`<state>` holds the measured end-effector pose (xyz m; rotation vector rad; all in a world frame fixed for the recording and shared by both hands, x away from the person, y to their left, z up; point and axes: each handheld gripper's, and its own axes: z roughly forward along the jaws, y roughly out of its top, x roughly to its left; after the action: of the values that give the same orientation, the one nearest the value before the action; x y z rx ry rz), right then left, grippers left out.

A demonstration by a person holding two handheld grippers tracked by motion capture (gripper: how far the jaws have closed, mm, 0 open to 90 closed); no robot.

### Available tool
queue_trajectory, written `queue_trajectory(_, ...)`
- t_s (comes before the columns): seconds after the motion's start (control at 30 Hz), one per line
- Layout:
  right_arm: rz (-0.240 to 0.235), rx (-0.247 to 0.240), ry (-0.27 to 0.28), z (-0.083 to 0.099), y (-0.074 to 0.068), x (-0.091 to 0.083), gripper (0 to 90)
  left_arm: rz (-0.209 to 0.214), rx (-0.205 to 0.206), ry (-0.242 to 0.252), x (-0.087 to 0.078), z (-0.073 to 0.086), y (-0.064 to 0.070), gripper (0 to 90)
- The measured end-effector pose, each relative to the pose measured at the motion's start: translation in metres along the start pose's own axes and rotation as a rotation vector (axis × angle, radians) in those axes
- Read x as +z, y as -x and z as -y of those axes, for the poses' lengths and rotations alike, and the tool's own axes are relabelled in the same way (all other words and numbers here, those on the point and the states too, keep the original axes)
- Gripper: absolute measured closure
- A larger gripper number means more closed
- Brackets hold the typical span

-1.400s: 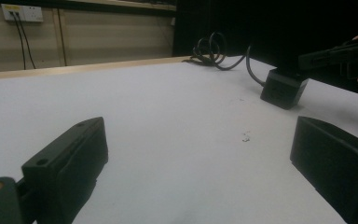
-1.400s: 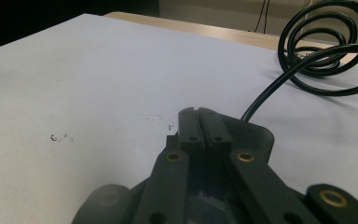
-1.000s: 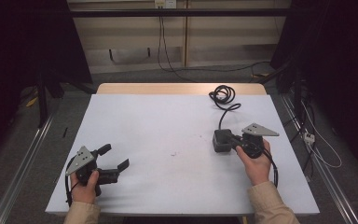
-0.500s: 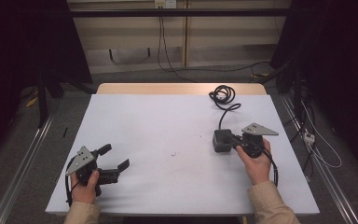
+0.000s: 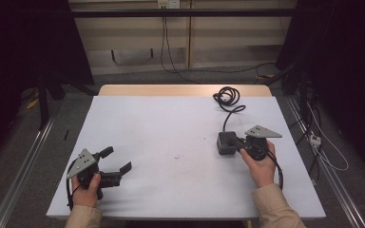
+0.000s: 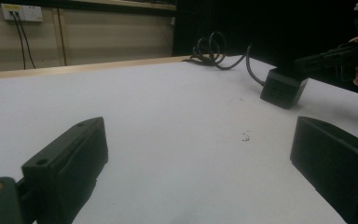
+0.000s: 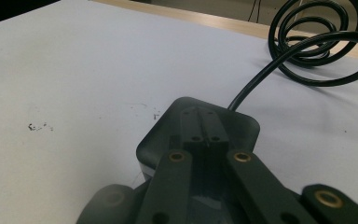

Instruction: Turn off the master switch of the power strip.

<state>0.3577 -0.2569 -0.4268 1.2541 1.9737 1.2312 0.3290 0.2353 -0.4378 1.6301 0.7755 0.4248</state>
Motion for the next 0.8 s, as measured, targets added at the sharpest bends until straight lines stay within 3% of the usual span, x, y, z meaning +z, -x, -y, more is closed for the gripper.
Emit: queue_trajectory(0.8,0.016,-0.018,0.0,0.0031,-0.0039,0.0011,90.0,0.0,-0.004,-0.003,-0.0002,0.0007,-0.0004,3.8)
